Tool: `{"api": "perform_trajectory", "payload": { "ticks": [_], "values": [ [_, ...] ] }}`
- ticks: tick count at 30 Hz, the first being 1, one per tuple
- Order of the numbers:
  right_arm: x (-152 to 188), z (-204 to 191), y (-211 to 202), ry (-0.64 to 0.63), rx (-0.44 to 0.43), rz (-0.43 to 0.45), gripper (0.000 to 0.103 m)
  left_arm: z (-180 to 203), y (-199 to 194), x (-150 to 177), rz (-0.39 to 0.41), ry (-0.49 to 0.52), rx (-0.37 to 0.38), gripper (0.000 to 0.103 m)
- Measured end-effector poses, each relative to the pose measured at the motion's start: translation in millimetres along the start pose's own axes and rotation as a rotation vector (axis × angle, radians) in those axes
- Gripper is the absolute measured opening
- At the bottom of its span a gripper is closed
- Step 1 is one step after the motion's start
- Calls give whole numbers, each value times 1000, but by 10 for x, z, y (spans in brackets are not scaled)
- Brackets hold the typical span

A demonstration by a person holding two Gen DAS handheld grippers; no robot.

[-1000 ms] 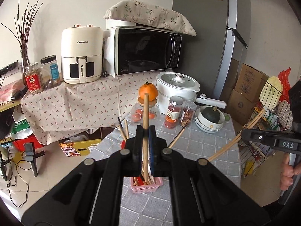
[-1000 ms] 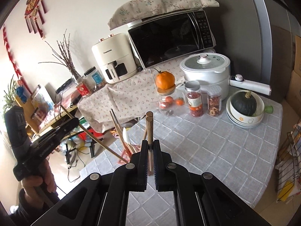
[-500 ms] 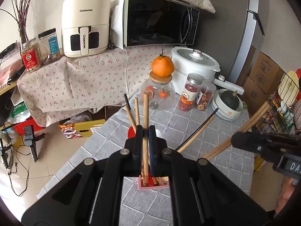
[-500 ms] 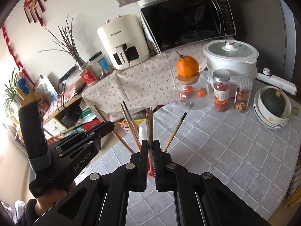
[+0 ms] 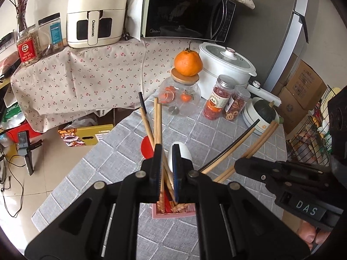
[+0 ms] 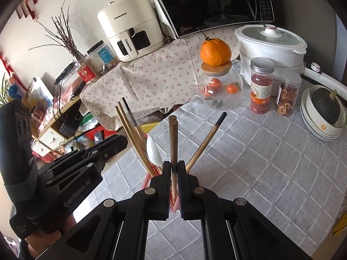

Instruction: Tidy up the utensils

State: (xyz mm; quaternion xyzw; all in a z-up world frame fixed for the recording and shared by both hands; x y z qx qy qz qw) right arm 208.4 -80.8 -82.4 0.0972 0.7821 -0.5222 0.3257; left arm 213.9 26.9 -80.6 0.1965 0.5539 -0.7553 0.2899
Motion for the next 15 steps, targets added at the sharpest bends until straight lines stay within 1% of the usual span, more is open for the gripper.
{"api": "perform_trajectory", "payload": {
  "ticks": [2, 4, 6, 7, 10, 12, 13, 14, 15],
  "values": [
    [-23, 7, -41, 20, -18, 17, 10, 13, -40, -8, 9, -7, 17, 22],
    [-42, 5, -116, 23, -22, 36, 13, 25, -91, -13, 18, -8, 21, 26],
    [-65, -3, -207, 14, -17, 56, 15, 33, -122, -4, 16, -6, 25, 28],
    [-75, -4, -254, 11, -15, 65, 17, 31, -143, 5, 15, -6, 23, 30],
    [-73, 8, -427, 3, -11, 95, 18, 10, -215, 28, 21, -15, 13, 43],
    [-45, 42, -547, 0, 2, 110, 21, 3, -268, 64, 15, -18, 17, 49],
    [-25, 63, -613, -2, 10, 117, 24, 4, -294, 92, 9, -14, 16, 52],
    [-2, 86, -679, -4, 19, 123, 28, 9, -321, 123, 6, -9, 15, 58],
    [27, 111, -748, -5, 30, 129, 30, 17, -354, 159, 4, -3, 13, 61]
  ]
}}
Point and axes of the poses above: each gripper's, at about its wrist camera, not at the fingertips, and y roughly the way its jaws point, z to its right, x to its underside, the point moved 8 cm from there along y, roughly the way its jaws point, and after that the axes turned 11 degrees about -y, right-handed, at the moved point
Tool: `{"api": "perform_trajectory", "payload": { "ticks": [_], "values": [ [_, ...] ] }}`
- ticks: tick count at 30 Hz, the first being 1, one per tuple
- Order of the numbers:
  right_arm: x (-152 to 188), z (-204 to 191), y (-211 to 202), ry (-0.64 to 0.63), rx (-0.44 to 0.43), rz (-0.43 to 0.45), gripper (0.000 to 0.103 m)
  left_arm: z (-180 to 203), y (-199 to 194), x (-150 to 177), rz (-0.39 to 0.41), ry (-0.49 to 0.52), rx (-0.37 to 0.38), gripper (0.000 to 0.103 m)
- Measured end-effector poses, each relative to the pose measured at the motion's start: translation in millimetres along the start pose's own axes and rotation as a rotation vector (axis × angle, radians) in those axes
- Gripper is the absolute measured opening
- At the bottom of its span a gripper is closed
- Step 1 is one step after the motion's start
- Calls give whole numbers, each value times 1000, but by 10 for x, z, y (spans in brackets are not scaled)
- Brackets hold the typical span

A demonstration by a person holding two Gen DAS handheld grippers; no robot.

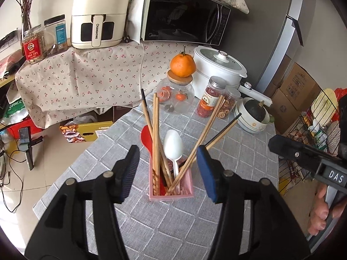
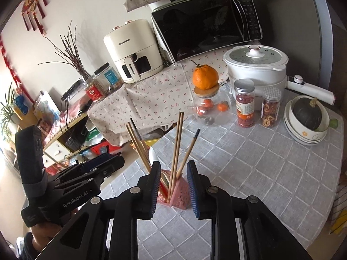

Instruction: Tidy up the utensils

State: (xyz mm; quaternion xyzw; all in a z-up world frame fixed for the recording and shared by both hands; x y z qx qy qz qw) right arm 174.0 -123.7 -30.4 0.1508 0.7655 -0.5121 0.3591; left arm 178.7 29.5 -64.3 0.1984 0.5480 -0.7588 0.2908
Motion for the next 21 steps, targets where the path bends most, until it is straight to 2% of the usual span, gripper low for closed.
{"api": "perform_trajectory", "payload": {
  "ticks": [5, 9, 11, 13, 18, 19, 21],
  "values": [
    [202, 122, -368, 8, 61, 18, 56, 35, -210, 240, -10, 26, -20, 78],
    [379, 167, -635, 2, 142, 17, 70, 101, -431, 423, 9, 44, -49, 85],
    [472, 176, -761, -10, 187, 21, 77, 131, -534, 502, 9, 49, -59, 96],
    [579, 174, -882, -27, 240, 18, 83, 165, -660, 560, 29, 52, -66, 102],
    [762, 122, -1126, -38, 334, 28, 95, 263, -900, 636, 91, 104, -129, 102],
    [793, 123, -1162, -36, 357, 23, 103, 281, -940, 646, 100, 102, -125, 102],
    [837, 122, -1255, -41, 419, 26, 103, 308, -990, 653, 107, 90, -114, 102]
  ]
}}
Point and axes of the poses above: each gripper's, at about its wrist camera, not at the fingertips, and y roughly the way its jaws point, z to its right, x to its underside, the point moved 8 cm from there along y, roughly the way its jaws point, and after that the axes turned 11 degrees about -y, right-handed, at the moved point
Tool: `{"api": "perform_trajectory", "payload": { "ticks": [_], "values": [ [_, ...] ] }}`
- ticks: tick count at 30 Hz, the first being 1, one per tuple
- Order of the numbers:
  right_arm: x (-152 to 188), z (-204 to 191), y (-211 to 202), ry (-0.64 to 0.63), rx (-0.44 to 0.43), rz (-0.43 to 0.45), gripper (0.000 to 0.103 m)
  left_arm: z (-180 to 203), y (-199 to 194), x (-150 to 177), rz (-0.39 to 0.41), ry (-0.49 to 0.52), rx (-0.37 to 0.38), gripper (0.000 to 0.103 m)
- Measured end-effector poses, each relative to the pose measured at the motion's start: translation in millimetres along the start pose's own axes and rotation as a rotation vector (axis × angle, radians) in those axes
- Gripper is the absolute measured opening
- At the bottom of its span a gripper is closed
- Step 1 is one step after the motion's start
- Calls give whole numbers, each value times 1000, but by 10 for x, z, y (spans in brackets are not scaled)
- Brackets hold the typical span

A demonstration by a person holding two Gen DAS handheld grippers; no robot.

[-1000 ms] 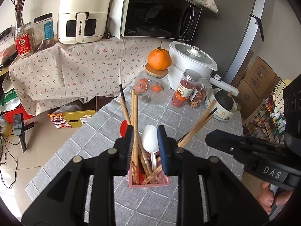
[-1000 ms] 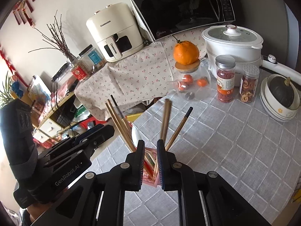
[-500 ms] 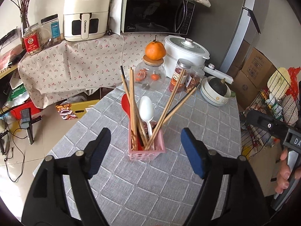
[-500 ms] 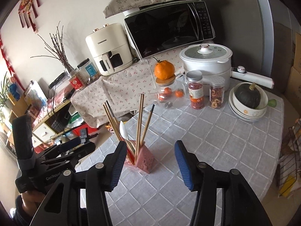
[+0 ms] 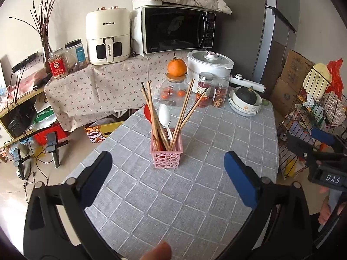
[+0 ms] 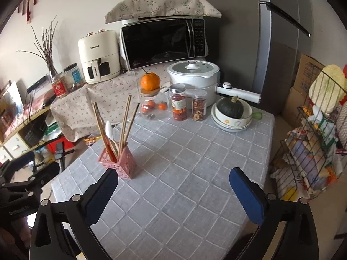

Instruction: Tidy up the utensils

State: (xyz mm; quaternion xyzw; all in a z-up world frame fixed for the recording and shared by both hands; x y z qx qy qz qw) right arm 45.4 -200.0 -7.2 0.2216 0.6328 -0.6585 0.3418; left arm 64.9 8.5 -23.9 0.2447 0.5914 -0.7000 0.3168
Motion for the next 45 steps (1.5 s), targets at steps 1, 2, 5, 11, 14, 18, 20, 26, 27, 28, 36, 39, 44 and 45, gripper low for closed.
{"api": "perform_trajectory", "payload": {
  "ticks": [1, 2, 5, 11, 14, 18, 20, 26, 27, 28, 36, 39, 44, 45],
  "values": [
    [12, 11, -51, -8, 29, 10, 103, 5, -16, -1, 2, -5, 6, 102],
    [17, 17, -95, -17, 50, 19, 103, 15, -41, 13, 6, -9, 9, 102],
    [22, 11, -175, -23, 57, 38, 103, 39, -72, 15, 18, -20, 16, 102],
    [8, 3, -206, -38, 63, 50, 103, 62, -49, 55, 10, -20, 17, 102],
    [-4, 2, -204, -36, 63, 54, 103, 63, -43, 73, 7, -19, 15, 102],
    [-12, 7, -207, -33, 60, 55, 103, 59, -37, 93, 0, -24, 14, 102],
    [-20, 5, -213, -32, 60, 58, 103, 69, -40, 103, -1, -22, 14, 102],
    [-30, 4, -221, -26, 57, 55, 103, 78, -37, 109, 1, -20, 11, 102],
    [-31, 4, -220, -26, 58, 56, 103, 77, -37, 110, 2, -19, 10, 102],
    [-32, 3, -216, -28, 57, 56, 103, 78, -38, 111, 3, -19, 9, 102],
    [-32, -5, -222, -28, 56, 55, 103, 69, -29, 113, 4, -17, 5, 102],
    [-29, -6, -212, -31, 56, 55, 103, 55, -31, 112, 6, -20, 4, 102],
    [-26, -5, -211, -29, 56, 52, 103, 52, -34, 109, 5, -20, 4, 102],
    [-29, -5, -212, -28, 55, 51, 103, 50, -33, 111, 4, -20, 4, 102]
  ]
}}
Point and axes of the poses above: each gripper's, at about its wrist camera, not at the fingertips, and y roughly the way its jaws point, z to its right, x to its underside, the point moved 8 cm from there along y, roughly the way its jaws point, and after that the axes turned 11 degrees about -y, right-handed, at the moved point
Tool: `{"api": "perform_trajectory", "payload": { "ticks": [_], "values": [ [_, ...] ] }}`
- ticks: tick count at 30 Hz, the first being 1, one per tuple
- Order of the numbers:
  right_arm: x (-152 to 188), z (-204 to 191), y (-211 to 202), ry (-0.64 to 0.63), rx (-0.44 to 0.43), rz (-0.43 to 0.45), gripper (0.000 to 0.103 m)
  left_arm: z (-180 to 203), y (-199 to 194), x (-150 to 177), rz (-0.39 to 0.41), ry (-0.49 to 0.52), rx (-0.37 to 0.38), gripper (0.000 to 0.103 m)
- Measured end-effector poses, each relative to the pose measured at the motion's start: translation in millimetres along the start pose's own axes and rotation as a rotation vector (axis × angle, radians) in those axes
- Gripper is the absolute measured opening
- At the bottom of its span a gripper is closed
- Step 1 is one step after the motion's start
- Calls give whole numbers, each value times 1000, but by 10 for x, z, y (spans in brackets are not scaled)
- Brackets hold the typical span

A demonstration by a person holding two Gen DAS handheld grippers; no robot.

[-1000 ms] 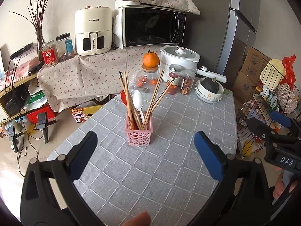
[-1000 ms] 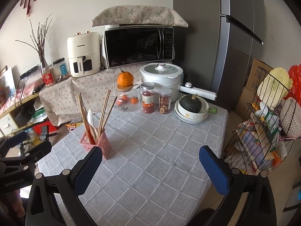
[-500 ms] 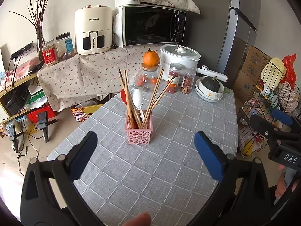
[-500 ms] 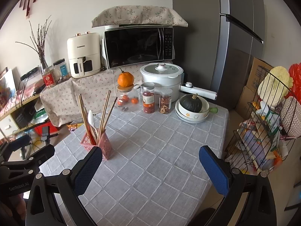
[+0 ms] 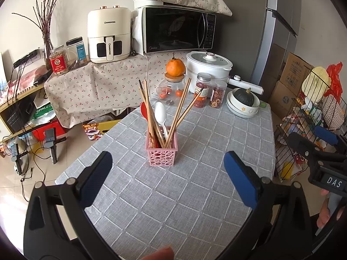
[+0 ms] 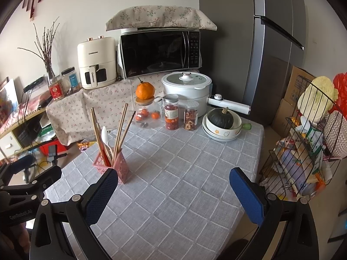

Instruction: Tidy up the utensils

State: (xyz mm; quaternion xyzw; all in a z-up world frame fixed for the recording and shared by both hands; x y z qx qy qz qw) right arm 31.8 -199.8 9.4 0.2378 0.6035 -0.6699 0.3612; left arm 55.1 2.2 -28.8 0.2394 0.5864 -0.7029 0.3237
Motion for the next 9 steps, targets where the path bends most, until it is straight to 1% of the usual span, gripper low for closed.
{"api": "perform_trajectory", "payload": {
  "ticks": [7, 9],
  "values": [
    [3, 2, 7, 1, -2, -2, 103, -3, 29, 13, -16, 0, 2, 102],
    [19, 2, 44, 7, -13, -8, 103, 18, 106, 28, -32, 1, 19, 102]
  ]
}}
Point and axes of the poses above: each gripper's, at about its wrist camera, not at the fingertips, and y roughly the way its jaws point, z to its right, x to its underside, the point moved 8 cm from there along y, roughly the way its jaws point, and after that the axes turned 11 degrees about -y, right-handed, at the moved point
